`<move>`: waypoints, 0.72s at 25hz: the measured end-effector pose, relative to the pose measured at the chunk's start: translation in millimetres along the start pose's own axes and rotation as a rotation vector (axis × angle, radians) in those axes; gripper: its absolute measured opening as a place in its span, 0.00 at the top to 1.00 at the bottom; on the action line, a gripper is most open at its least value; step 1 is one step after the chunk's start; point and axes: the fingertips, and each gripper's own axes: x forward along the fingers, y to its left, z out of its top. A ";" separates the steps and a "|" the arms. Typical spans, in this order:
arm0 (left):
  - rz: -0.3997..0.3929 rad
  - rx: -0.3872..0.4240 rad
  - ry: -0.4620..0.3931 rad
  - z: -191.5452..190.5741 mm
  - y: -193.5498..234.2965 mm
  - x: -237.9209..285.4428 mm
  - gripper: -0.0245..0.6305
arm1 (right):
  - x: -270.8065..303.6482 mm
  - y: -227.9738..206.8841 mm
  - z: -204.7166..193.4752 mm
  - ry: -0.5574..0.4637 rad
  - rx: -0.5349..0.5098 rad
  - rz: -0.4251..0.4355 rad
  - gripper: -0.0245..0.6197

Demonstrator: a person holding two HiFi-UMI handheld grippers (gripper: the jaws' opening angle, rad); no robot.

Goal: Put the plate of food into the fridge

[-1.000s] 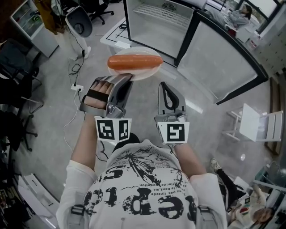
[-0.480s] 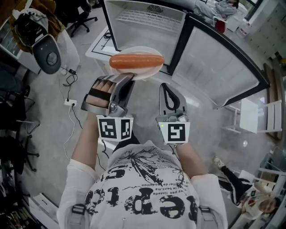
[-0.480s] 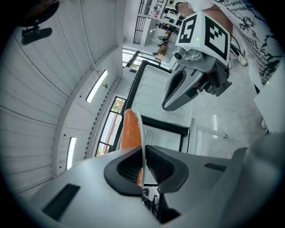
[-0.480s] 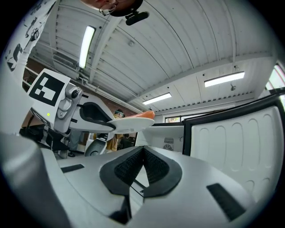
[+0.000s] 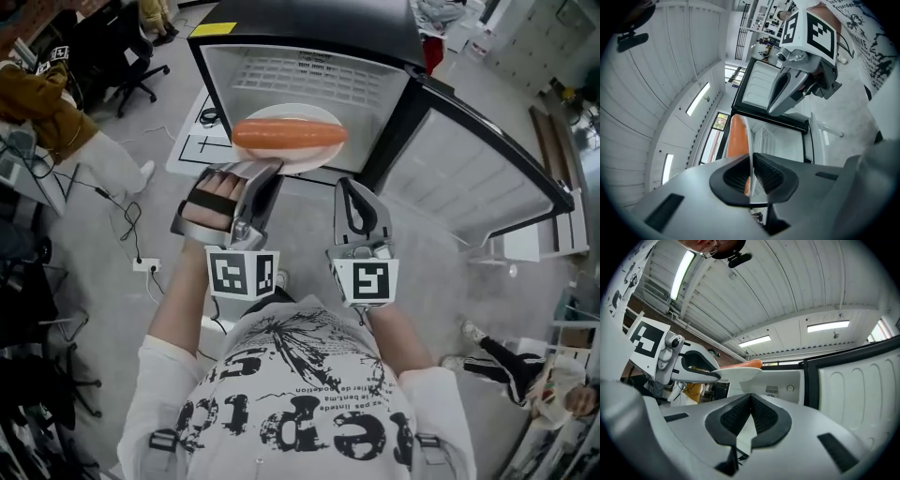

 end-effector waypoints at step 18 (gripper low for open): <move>-0.081 0.067 -0.216 -95.0 24.5 96.4 0.92 | 121.8 -0.7 -29.1 0.079 -0.008 -0.247 0.96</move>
